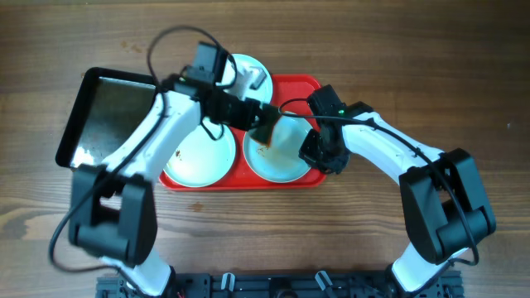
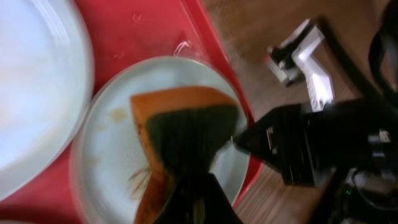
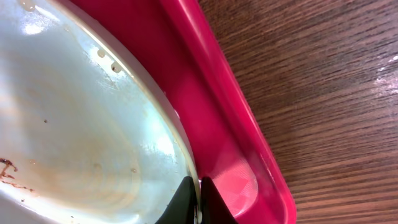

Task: Clean dirty plates on tray and stack at the side
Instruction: 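Grasp the right plate's rim with the right gripper and tilt it, then scrub the right plate with the sponge in the left gripper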

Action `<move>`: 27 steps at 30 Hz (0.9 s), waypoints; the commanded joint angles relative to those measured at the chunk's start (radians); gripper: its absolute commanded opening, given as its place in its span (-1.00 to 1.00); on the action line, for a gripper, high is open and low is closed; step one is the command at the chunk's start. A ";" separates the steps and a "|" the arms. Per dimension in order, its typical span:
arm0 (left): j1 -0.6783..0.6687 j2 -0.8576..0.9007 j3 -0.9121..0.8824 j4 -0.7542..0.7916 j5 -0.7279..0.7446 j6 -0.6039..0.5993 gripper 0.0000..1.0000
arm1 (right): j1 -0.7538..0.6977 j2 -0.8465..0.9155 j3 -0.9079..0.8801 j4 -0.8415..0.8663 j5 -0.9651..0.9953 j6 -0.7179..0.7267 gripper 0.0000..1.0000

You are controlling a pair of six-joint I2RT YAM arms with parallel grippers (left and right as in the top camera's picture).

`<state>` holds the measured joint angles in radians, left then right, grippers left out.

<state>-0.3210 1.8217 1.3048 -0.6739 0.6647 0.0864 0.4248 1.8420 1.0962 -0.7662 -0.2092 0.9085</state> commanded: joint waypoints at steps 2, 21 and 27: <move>0.001 0.057 -0.147 0.238 0.240 -0.222 -0.91 | 0.004 0.020 -0.009 -0.015 0.002 0.008 -0.91; 0.066 0.059 -0.147 0.293 0.099 0.026 -0.28 | 0.004 0.020 -0.009 -0.041 -0.013 -0.019 -0.92; 0.016 0.058 -0.076 0.066 -0.219 0.359 0.00 | 0.004 0.020 -0.009 -0.043 -0.017 -0.043 -0.91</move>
<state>-0.2691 1.8816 1.2011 -0.5659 0.6323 0.2268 0.4248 1.8420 1.0962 -0.7975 -0.2283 0.8886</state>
